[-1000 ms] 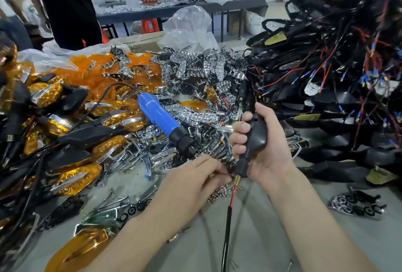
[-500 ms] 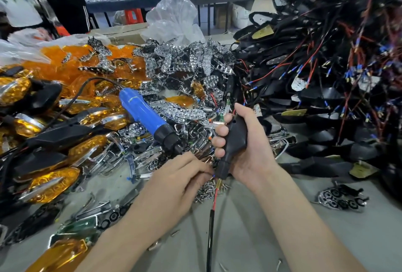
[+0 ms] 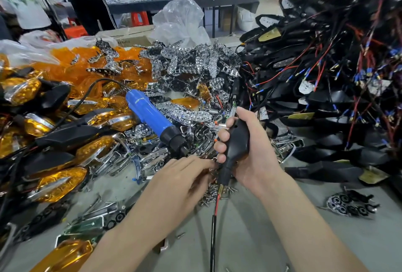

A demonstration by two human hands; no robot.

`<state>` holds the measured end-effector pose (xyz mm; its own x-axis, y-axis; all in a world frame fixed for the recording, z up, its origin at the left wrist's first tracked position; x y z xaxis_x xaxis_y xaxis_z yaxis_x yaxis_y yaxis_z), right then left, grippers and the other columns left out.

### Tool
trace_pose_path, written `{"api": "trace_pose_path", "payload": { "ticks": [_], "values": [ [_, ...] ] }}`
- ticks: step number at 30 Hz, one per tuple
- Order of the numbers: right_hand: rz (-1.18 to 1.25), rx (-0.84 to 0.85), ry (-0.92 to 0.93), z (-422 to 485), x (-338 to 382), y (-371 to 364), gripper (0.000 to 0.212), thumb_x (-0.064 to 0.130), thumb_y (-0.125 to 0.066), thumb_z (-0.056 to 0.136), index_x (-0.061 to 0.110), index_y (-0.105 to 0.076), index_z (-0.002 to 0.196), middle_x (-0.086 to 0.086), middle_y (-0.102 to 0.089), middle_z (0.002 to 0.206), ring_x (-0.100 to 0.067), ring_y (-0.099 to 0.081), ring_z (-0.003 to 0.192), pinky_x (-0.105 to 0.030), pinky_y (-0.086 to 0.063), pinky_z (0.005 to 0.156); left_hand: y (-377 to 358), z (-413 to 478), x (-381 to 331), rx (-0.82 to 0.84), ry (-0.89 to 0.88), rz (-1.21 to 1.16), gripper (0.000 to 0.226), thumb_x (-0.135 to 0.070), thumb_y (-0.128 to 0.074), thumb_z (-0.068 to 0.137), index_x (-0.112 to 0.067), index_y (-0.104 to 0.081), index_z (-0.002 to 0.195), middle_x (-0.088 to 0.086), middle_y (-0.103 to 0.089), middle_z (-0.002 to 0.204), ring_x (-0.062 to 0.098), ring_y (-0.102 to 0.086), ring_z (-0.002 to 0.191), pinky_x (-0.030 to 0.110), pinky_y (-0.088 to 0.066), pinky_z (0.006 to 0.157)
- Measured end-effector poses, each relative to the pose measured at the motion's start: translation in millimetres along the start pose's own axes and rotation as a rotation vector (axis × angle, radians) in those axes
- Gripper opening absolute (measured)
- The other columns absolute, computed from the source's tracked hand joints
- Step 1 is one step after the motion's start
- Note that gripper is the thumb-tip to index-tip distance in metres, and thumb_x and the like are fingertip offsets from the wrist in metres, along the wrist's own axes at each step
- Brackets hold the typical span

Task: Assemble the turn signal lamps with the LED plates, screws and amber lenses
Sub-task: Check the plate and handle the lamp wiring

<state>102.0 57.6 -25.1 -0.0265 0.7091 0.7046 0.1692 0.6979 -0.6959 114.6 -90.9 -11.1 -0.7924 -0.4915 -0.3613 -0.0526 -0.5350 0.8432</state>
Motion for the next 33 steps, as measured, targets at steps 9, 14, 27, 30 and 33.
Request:
{"api": "trace_pose_path", "payload": {
  "ticks": [9,14,27,30,33],
  "values": [
    [-0.092,0.065,0.037,-0.6,0.4,-3.1,0.032,0.049,-0.061,0.093,0.024,-0.059,0.073,0.001,-0.055,0.064,-0.017,-0.052,0.05,-0.026,-0.044,0.046,-0.3,0.8,-2.5,0.006,-0.033,-0.019,0.02,-0.029,-0.048,0.095,-0.025,-0.068,0.098,-0.019,-0.061,0.101,0.0,-0.055,0.088,0.014,-0.041,0.079],
    [-0.069,0.115,0.079,-2.9,0.7,-8.5,0.033,0.048,-0.058,0.094,0.023,-0.06,0.072,0.001,-0.056,0.067,-0.017,-0.052,0.05,-0.026,-0.044,0.046,12.4,2.0,3.8,-0.129,0.057,-0.165,0.014,-0.026,-0.051,0.102,-0.027,-0.065,0.103,-0.018,-0.057,0.102,0.004,-0.06,0.094,0.021,-0.046,0.08],
    [-0.326,0.045,0.232,-6.9,-19.2,-25.9,0.039,0.06,-0.063,0.079,0.021,-0.063,0.074,-0.008,-0.057,0.055,-0.024,-0.052,0.045,-0.029,-0.046,0.046,30.9,9.8,-5.0,-0.418,0.274,-0.669,0.018,-0.017,-0.069,0.092,-0.035,-0.073,0.093,-0.01,-0.068,0.076,0.014,-0.066,0.063,0.019,-0.054,0.06],
    [-0.343,0.047,0.251,-9.6,-18.5,-27.9,0.037,0.058,-0.062,0.08,0.021,-0.063,0.075,-0.006,-0.056,0.053,-0.021,-0.053,0.045,-0.028,-0.047,0.046,31.0,8.8,-3.2,-0.418,0.278,-0.637,0.014,-0.025,-0.065,0.09,-0.036,-0.071,0.094,-0.01,-0.069,0.079,0.012,-0.068,0.068,0.018,-0.055,0.062],
    [-0.352,0.035,0.26,-11.9,-18.5,-29.0,0.033,0.052,-0.062,0.085,0.021,-0.063,0.076,-0.005,-0.055,0.053,-0.02,-0.053,0.045,-0.027,-0.047,0.045,32.8,8.0,-3.0,-0.416,0.286,-0.585,0.013,-0.028,-0.064,0.089,-0.039,-0.069,0.096,-0.013,-0.07,0.082,0.01,-0.069,0.071,0.012,-0.052,0.063]
  ]
}}
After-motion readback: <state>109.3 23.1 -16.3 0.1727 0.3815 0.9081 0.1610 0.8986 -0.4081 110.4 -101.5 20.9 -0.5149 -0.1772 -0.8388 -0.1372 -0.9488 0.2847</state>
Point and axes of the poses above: each hand's wrist, its own z-axis towards the middle knuckle, its own y-axis out of the back of the hand, x = y × z, the point moved 5 cm from there along z, towards the middle knuckle
